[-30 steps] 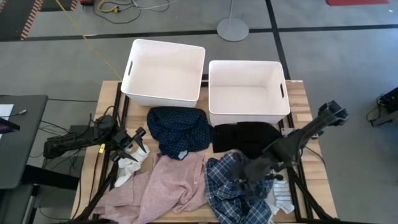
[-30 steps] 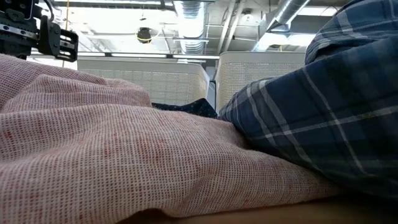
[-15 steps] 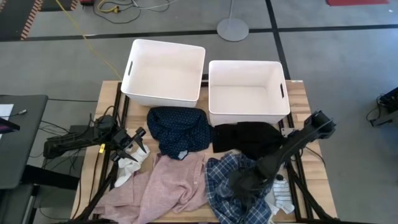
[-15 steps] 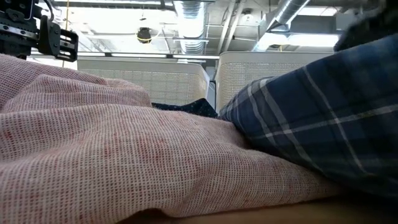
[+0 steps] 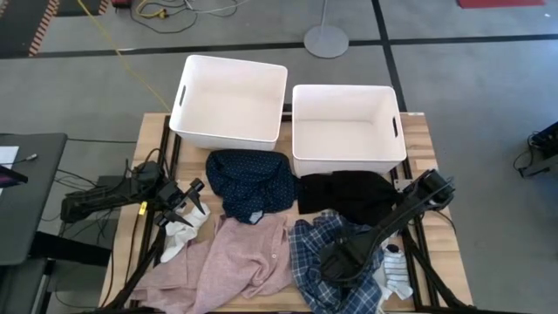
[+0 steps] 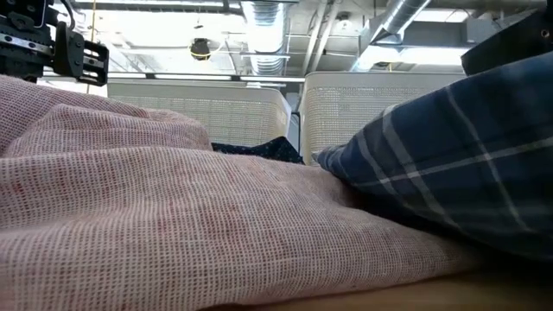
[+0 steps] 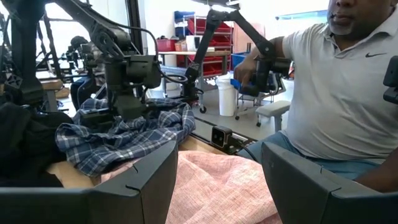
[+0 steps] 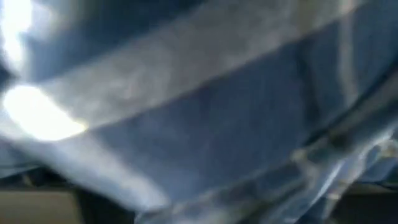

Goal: Sort clothes
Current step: Put the light blue shirt into the left white laundry bin

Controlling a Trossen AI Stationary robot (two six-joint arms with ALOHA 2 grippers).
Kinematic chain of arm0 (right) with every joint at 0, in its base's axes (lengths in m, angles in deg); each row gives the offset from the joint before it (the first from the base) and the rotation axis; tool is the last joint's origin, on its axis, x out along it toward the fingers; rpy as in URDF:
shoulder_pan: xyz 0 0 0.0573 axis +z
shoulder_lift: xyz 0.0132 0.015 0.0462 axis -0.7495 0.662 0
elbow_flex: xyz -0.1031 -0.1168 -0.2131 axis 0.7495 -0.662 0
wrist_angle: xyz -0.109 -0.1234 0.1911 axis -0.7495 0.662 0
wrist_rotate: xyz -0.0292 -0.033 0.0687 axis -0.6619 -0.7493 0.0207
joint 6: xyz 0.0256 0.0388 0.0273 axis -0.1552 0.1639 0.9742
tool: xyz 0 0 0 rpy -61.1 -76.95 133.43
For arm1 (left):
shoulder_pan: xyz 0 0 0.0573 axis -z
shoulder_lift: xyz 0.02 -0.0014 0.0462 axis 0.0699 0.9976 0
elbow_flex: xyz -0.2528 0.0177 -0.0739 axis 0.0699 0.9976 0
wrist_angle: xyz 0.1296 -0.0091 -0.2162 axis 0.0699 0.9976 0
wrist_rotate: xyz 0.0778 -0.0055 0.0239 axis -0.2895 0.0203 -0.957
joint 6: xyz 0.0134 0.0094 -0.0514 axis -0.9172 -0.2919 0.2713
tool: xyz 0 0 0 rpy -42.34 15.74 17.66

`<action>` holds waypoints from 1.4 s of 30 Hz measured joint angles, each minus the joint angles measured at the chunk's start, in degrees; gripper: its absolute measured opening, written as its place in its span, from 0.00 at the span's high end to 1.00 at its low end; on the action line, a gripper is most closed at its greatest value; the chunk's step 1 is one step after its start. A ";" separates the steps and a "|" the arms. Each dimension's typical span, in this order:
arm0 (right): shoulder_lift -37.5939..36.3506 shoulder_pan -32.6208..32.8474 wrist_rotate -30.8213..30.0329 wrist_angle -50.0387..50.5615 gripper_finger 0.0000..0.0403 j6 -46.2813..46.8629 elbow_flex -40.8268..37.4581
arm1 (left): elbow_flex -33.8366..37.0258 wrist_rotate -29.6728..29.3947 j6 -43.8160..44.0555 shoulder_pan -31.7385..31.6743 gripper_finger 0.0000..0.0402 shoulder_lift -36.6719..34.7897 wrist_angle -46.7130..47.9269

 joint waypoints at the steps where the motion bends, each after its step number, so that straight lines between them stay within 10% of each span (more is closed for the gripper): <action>1: -0.01 0.02 -0.66 -0.15 0.41 -0.18 -0.07 | 0.00 0.00 0.00 0.00 0.44 -0.02 0.00; 8: -3.19 -0.61 -4.14 -2.52 0.94 -1.34 -0.36 | 0.00 0.00 0.00 0.02 0.44 -0.02 0.00; 42: -35.56 -1.46 -27.70 -12.35 0.98 -20.72 -0.34 | 0.00 0.00 0.00 0.00 0.44 0.00 0.00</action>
